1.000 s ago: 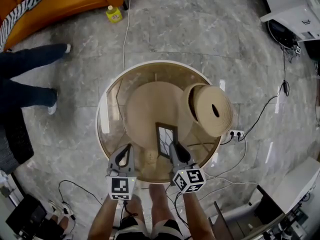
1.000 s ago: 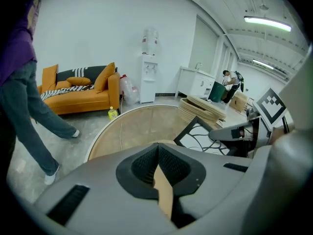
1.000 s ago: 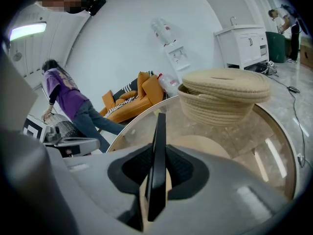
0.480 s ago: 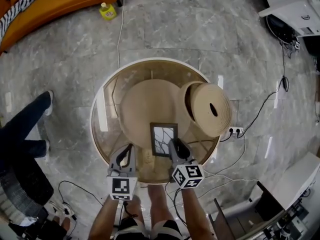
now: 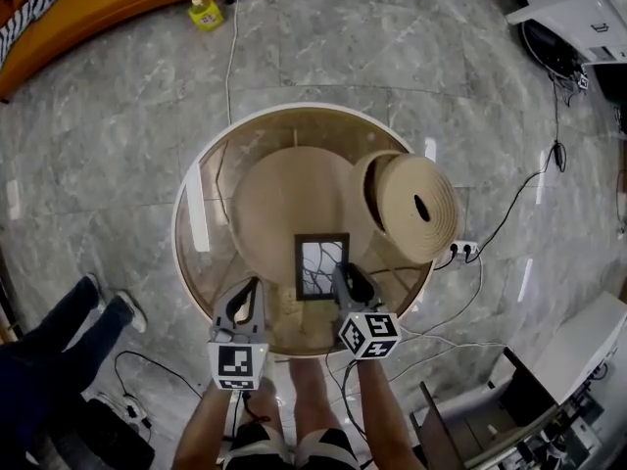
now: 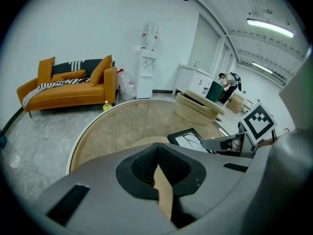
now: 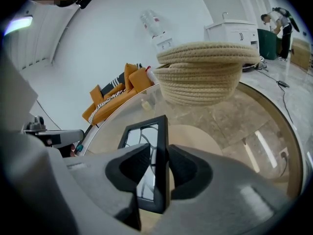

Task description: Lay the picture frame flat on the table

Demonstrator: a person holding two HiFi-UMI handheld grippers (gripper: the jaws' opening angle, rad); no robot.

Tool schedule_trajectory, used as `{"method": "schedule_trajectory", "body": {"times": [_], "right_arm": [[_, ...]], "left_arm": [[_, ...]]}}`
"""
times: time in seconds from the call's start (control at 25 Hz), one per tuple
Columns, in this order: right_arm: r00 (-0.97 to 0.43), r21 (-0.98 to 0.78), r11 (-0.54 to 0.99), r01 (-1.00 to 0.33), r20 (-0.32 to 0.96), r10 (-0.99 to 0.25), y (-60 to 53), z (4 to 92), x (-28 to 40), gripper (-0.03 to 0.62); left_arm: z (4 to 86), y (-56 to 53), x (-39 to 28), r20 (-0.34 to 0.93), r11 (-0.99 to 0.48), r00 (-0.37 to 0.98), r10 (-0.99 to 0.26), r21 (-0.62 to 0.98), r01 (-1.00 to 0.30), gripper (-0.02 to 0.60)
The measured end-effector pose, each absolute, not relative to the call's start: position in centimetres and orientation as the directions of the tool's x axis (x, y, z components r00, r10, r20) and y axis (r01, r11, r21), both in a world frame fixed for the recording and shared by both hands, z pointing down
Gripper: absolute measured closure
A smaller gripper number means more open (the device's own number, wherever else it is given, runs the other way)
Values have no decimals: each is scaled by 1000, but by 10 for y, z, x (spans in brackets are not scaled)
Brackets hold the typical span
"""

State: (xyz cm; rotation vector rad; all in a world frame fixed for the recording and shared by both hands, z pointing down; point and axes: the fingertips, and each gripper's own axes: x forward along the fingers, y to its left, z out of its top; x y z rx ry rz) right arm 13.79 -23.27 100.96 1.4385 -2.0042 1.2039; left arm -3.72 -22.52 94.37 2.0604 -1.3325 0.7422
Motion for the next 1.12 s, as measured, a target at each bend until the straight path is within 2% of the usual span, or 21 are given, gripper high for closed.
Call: {"method": "schedule_trajectory", "body": {"times": [0.56, 0.84, 1.12], "right_arm": [[-387, -397, 120, -910, 708, -591, -230, 968, 133, 474], [-394, -380, 171, -909, 651, -649, -232, 901, 123, 474], [-407, -357, 229, -906, 577, -708, -232, 800, 119, 474]], "left_arm": [[909, -223, -49, 684, -355, 354, -638, 147, -923, 566], [849, -228, -49, 636, -382, 363, -681, 115, -917, 566], [755, -234, -51, 569, -399, 368, -736, 75, -914, 566]]}}
